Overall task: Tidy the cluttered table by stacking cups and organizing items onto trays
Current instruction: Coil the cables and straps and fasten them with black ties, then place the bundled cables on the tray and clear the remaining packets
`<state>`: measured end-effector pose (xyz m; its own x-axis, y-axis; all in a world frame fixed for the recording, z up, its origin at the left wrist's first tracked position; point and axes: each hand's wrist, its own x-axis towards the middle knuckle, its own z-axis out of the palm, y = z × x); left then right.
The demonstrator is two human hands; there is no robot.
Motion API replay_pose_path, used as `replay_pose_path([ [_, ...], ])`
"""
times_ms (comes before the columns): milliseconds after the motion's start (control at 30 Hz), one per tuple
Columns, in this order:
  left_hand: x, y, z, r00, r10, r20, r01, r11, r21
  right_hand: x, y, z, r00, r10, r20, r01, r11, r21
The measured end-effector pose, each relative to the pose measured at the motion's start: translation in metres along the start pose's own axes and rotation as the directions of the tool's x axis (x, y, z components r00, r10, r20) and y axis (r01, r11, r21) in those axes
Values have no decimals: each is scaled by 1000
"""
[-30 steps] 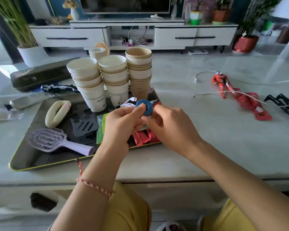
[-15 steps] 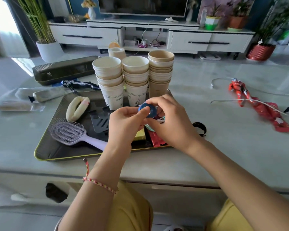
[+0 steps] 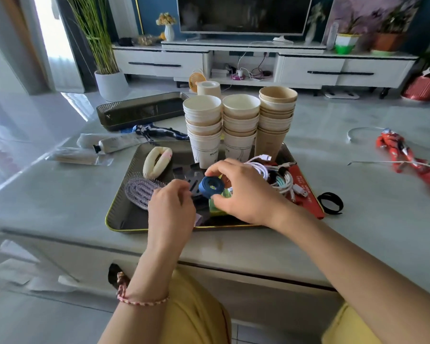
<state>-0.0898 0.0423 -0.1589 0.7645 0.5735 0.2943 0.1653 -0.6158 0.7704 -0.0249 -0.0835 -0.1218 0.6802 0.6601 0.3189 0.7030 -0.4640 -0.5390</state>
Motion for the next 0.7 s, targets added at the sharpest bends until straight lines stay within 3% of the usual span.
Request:
replay_pose_path([
  [100, -2, 0, -2, 998, 54, 32, -59, 986, 154, 5, -4, 8, 998, -8, 62, 8, 1000, -3],
  [233, -2, -2, -3, 993, 16, 115, -47, 962, 269, 7, -7, 17, 986, -5, 165, 19, 997, -79],
  [534, -1, -10, -4, 1000, 10, -24, -7, 995, 95, 7, 0, 21, 953, 28, 300, 82, 933, -349],
  [634, -1, -10, -1, 997, 31, -73, -27, 998, 49, 7, 3, 18, 946, 23, 325, 89, 940, -328],
  [700, -1, -7, 0, 989, 61, -131, -58, 998, 33, 7, 4, 12, 945, 22, 325, 51, 976, -214],
])
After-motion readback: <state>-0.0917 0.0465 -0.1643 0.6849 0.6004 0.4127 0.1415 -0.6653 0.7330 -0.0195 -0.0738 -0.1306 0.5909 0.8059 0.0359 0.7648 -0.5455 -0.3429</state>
